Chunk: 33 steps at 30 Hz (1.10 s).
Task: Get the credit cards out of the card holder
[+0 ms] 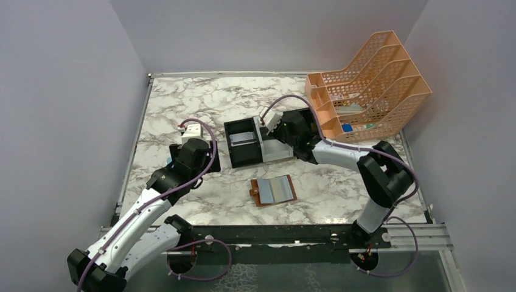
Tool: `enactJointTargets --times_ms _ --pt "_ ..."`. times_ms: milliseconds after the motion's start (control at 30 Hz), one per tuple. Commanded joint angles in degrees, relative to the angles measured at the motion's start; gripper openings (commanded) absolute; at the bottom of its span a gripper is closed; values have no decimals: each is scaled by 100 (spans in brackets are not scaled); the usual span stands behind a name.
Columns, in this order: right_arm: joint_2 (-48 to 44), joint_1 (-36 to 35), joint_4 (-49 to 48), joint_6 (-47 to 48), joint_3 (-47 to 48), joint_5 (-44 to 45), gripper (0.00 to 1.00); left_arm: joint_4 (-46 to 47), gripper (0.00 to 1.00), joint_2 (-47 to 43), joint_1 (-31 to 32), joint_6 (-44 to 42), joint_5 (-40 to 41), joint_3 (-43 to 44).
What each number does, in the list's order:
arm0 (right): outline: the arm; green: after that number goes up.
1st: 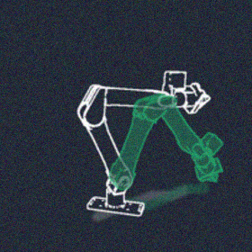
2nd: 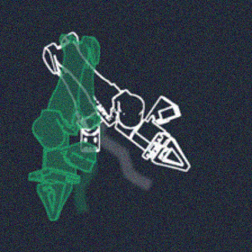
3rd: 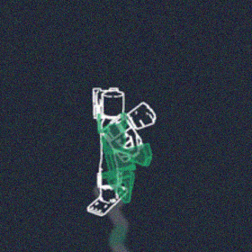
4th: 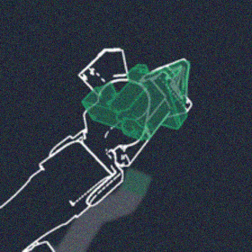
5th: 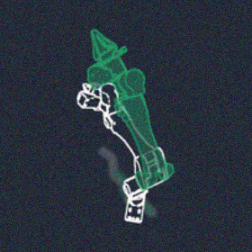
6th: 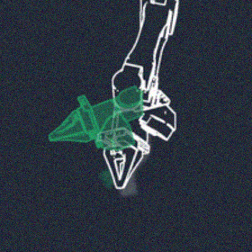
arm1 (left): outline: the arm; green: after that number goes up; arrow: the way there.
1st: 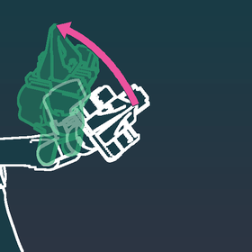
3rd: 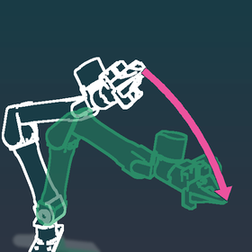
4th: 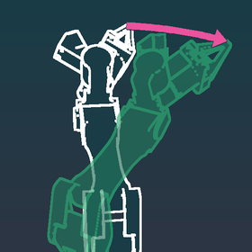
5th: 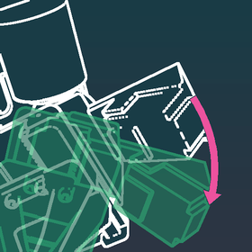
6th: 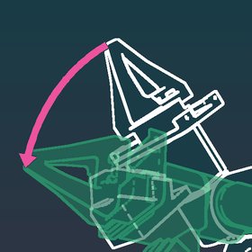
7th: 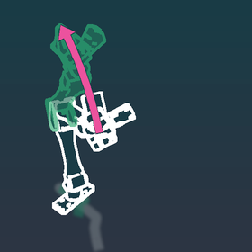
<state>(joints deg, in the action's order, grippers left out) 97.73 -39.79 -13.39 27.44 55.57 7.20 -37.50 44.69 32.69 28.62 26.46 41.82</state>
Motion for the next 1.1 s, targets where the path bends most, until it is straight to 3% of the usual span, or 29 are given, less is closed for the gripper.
enactJointTargets --times_ms 0,633,1067 --pt "358 -8 -227 767 325 420 2 -16 99 148 -26 32 288 60" --pt "1408 -117 -735 1733 824 392 2 -8 99 246 -26 -102 369 146" --pt "1490 -126 -197 1842 869 60 16 -8 99 372 -26 -111 310 142"
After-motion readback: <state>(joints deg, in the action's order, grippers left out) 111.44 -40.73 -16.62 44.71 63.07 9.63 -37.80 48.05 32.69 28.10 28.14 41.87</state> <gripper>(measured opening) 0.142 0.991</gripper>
